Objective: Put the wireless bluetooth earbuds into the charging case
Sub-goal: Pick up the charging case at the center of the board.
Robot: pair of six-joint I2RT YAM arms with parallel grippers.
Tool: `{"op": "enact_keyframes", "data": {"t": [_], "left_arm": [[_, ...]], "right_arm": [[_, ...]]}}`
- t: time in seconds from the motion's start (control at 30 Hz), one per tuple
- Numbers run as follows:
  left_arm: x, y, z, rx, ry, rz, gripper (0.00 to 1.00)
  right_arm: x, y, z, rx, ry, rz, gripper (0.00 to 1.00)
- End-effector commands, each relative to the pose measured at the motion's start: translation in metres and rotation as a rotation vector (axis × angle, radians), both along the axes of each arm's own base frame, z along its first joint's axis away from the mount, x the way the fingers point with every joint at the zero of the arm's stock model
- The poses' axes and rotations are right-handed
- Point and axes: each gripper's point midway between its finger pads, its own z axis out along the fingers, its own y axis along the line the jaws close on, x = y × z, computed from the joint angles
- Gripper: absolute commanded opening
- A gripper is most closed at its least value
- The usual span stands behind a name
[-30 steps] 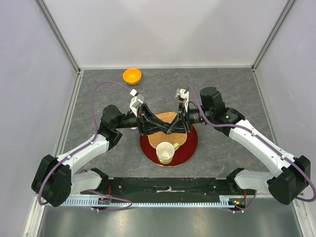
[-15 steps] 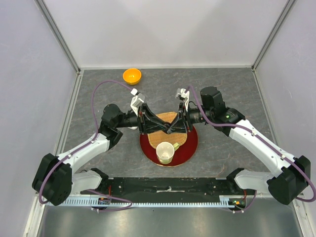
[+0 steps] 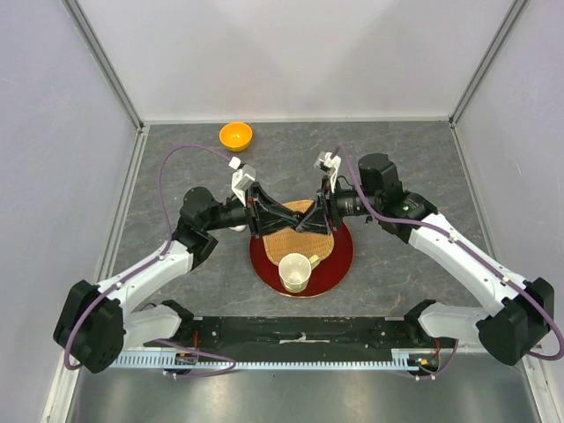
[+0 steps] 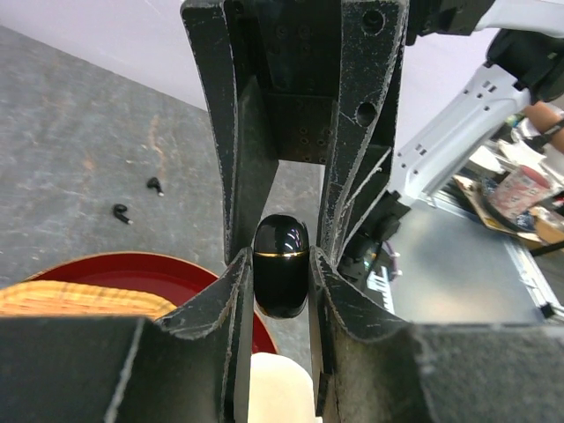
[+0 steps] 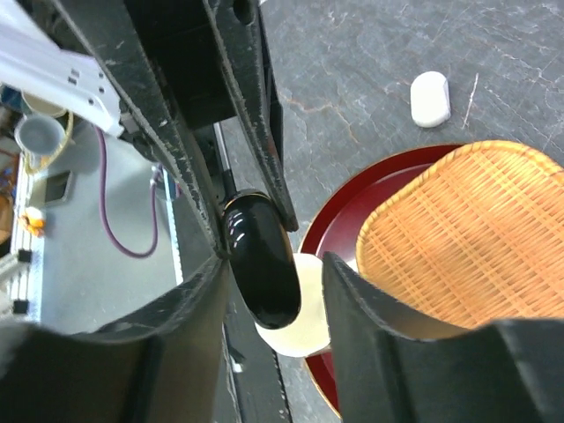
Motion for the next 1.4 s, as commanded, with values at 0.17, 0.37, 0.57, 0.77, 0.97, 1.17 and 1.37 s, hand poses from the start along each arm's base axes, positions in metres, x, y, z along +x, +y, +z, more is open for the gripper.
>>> {"op": "enact_keyframes", "data": {"t": [0.17, 0.37, 0.57, 0.77, 0.97, 1.17, 1.37], "left_arm": [[0.003, 0.002, 0.016, -0.030, -0.105, 0.077, 0.02], [0.017, 0.016, 0.017, -0.029, -0.136, 0.230, 0.02], [0.028, 0.042, 0.026, -0.085, -0.223, 0.419, 0.02], [0.007, 0.054, 0.046, -0.186, -0.465, 0.412, 0.02], [-0.007, 0.057, 0.056, -0.217, -0.603, 0.388, 0.02], [-0.010, 0.055, 0.059, -0.240, -0.635, 0.369, 0.02], [-0.008, 0.054, 0.058, -0.251, -0.624, 0.369, 0.02]], "right_arm": [[0.028, 0.001, 0.029, 0.073, -0.090, -0.154, 0.67], [0.033, -0.013, 0.047, 0.130, -0.106, -0.259, 0.80], [0.039, -0.031, 0.060, 0.241, -0.019, -0.411, 0.93], [0.042, -0.018, 0.061, 0.385, 0.353, -0.436, 0.97], [0.026, -0.007, 0.076, 0.620, 0.700, -0.319, 0.98], [0.022, -0.005, 0.068, 0.688, 0.870, -0.264, 0.98], [0.017, -0.001, 0.075, 0.714, 0.898, -0.230, 0.97]]}}
